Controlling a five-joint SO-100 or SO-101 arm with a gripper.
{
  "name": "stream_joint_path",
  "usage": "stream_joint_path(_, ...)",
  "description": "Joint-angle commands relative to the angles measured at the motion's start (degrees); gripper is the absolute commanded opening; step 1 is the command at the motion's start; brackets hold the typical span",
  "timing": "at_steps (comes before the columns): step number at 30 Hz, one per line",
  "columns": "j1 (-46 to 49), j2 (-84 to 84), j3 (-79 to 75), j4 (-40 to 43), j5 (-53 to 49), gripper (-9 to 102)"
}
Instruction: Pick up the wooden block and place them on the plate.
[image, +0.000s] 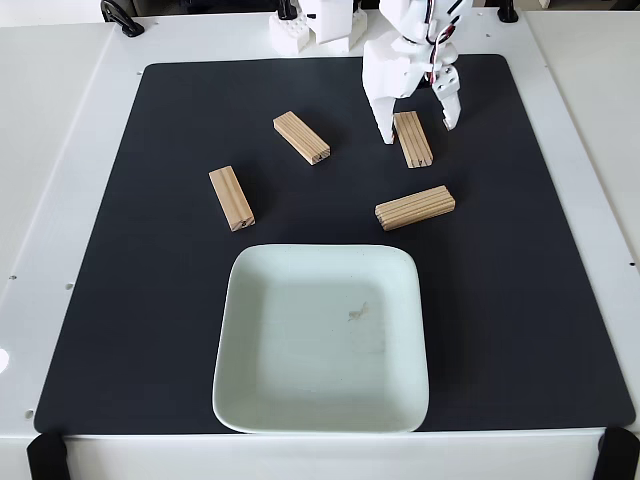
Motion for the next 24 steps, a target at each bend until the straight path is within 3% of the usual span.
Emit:
stream_joint_path(1,-0.3,-0.1,-0.2,-0.8,0.2,34)
stream_joint_path(12,0.4,-1.6,-0.1,-4.9,0.2,33)
stream_joint_path(24,0.4,-1.7,0.6,-5.0,0.2,3)
